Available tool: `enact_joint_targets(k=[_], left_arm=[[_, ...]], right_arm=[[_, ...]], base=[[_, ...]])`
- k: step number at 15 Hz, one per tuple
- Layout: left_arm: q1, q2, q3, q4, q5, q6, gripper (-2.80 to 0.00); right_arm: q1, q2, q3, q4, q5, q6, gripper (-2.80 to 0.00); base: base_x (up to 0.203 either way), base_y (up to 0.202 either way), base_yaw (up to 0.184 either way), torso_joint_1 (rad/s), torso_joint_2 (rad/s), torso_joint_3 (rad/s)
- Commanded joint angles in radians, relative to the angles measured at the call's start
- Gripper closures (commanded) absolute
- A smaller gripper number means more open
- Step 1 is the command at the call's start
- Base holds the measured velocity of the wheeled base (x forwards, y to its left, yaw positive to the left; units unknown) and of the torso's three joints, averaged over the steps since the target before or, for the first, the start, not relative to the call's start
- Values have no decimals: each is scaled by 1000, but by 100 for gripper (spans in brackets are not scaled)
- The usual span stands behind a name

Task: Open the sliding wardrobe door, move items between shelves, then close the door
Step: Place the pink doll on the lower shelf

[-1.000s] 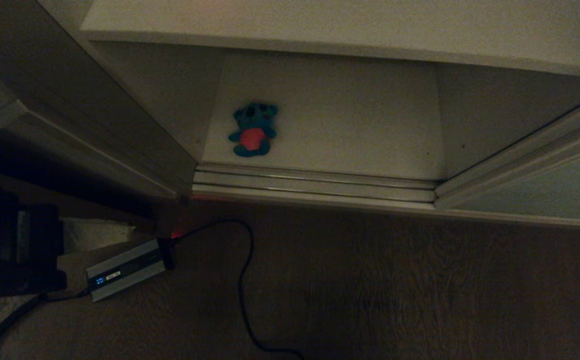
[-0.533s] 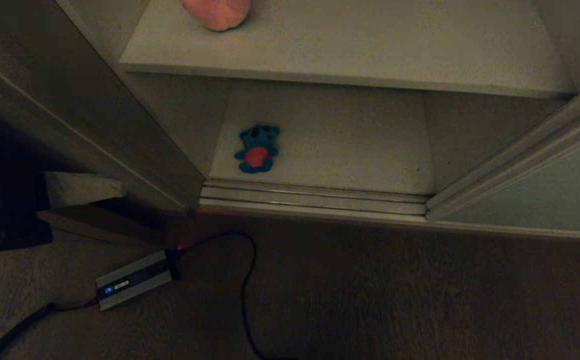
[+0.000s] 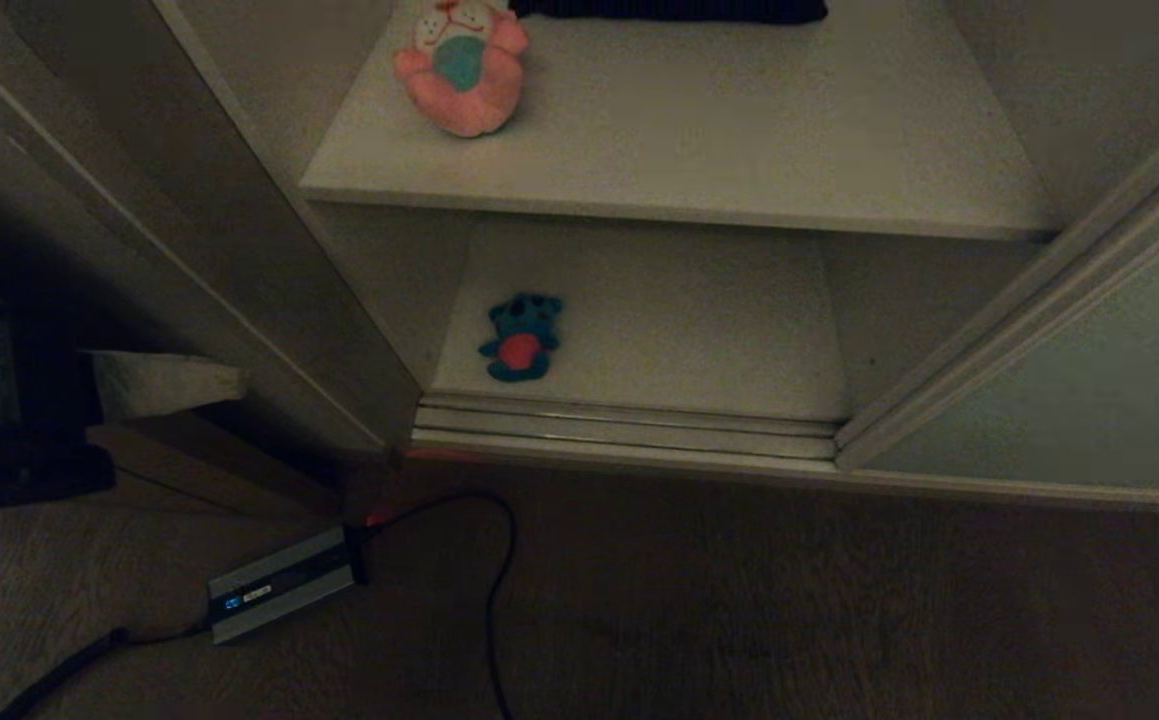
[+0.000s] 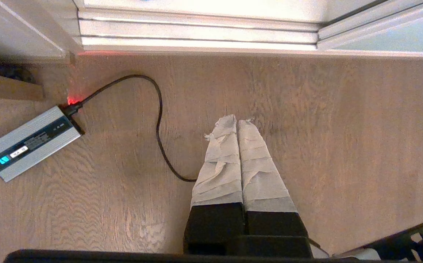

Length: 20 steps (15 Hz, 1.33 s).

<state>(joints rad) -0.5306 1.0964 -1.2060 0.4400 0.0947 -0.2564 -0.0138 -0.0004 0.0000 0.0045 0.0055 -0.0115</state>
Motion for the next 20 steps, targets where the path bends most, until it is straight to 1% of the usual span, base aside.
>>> enact_joint_targets(k=[1, 5, 9, 15, 16, 17, 19, 20], left_arm=[[0, 8, -4, -7, 0, -9, 0], [0, 4, -15, -25, 0, -5, 0], [0, 5, -15, -73, 1, 2, 0], [-2, 10, -18, -101, -1, 5, 0], [-2, 10, -21, -110, -1, 17, 0], [-1, 10, -25, -125, -1, 28, 0], [-1, 19, -35, -182, 0, 31, 0], [-1, 41, -49, -200, 5, 38, 0]], right_arm=[[0, 0, 3, 0, 1, -1, 0], [0, 0, 5, 0, 1, -1, 0], [0, 1, 4, 0, 1, -1, 0], [0, 2, 4, 0, 1, -1, 0], [0, 0, 3, 0, 1, -1, 0], [0, 0, 5, 0, 1, -1, 0], [0, 1, 4, 0, 1, -1, 0], [0, 2, 4, 0, 1, -1, 0]], base=[[0, 0, 0, 2, -1, 195], [0, 0, 0, -2, 1, 49], [23, 0, 0, 1, 1, 2], [192, 0, 0, 3, 1, 5], [193, 0, 0, -1, 2, -2], [193, 0, 1, 3, 12, -2], [168, 0, 0, 1, -1, 0], [60, 0, -1, 10, -1, 2]])
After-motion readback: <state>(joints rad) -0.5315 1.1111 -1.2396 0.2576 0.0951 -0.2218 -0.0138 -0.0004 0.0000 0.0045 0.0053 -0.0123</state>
